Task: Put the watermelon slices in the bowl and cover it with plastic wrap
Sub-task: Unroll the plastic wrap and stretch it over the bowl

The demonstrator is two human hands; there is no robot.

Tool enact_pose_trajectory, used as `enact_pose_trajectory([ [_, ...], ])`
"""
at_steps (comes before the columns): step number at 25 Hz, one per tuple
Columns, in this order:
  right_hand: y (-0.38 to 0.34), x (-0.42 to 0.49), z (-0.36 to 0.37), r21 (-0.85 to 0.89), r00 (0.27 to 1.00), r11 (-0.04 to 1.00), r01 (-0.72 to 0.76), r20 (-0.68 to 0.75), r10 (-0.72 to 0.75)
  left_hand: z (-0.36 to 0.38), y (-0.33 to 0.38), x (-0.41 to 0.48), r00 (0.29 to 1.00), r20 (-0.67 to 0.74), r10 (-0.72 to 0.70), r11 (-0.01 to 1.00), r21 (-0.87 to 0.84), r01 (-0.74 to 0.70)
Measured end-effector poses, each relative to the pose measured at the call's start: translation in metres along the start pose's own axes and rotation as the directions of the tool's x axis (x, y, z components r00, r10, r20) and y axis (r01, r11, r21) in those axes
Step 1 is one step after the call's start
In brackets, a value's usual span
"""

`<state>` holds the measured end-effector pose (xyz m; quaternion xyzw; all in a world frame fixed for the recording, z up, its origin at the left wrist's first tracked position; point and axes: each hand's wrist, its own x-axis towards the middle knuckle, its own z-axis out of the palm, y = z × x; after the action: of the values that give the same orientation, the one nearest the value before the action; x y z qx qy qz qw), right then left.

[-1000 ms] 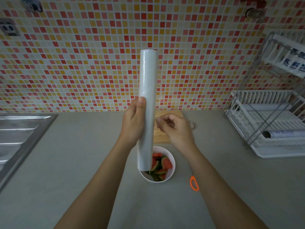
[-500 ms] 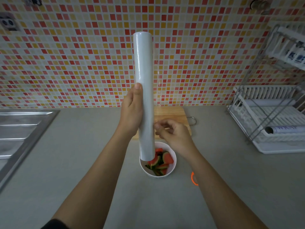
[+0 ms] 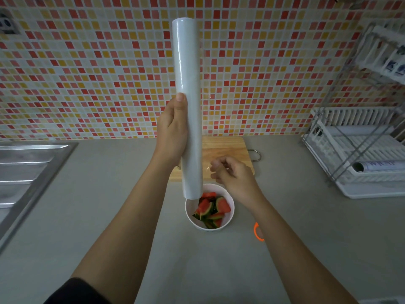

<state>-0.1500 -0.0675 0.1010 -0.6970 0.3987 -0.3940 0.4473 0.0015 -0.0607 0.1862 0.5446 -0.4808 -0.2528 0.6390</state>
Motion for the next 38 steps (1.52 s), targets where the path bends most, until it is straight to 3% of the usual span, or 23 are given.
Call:
enact_pose_trajectory([
  [3,0.002,-0.004,0.003,-0.054,0.996,0.998,0.039,0.076,-0.034,0.001,0.000,0.003,0.999,0.010,0.038,0.999,0.019,-0.038],
  [5,0.007,-0.003,0.001,-0.064,0.998,0.996,0.053,0.040,-0.051,0.000,0.000,0.005,0.999,0.015,0.037,0.999,0.023,-0.037],
  [17,0.009,0.003,0.004,0.132,0.999,0.991,-0.037,-0.025,0.040,-0.002,-0.004,0.010,1.000,-0.003,-0.005,0.997,-0.076,0.004],
  [20,0.008,0.000,0.006,0.094,0.999,0.996,-0.012,0.044,0.008,-0.002,-0.002,0.012,1.000,-0.011,0.007,0.997,-0.074,-0.008],
  [25,0.013,0.006,0.005,0.043,1.000,0.999,0.014,-0.020,-0.013,-0.001,-0.001,0.014,1.000,0.000,-0.025,0.995,-0.099,0.025],
  [29,0.015,0.004,0.006,0.170,0.998,0.985,-0.040,0.058,0.031,-0.002,-0.001,0.014,0.999,0.000,-0.035,0.992,-0.123,0.035],
  [31,0.018,0.002,0.006,0.179,0.998,0.984,-0.001,0.055,-0.009,-0.003,-0.001,0.015,1.000,0.012,-0.027,0.991,-0.128,0.028],
  [34,0.026,-0.001,0.003,0.136,0.999,0.990,0.023,0.027,-0.027,-0.005,-0.004,0.015,0.995,0.027,-0.096,0.982,-0.161,0.099],
  [36,0.028,-0.005,0.003,0.191,1.000,0.981,-0.025,0.003,0.025,-0.007,-0.008,0.013,0.984,0.025,-0.179,0.970,-0.163,0.180],
  [38,0.023,-0.001,0.007,0.268,0.985,0.959,-0.094,-0.112,0.128,-0.005,-0.013,0.005,0.970,0.048,-0.237,0.957,-0.161,0.241],
])
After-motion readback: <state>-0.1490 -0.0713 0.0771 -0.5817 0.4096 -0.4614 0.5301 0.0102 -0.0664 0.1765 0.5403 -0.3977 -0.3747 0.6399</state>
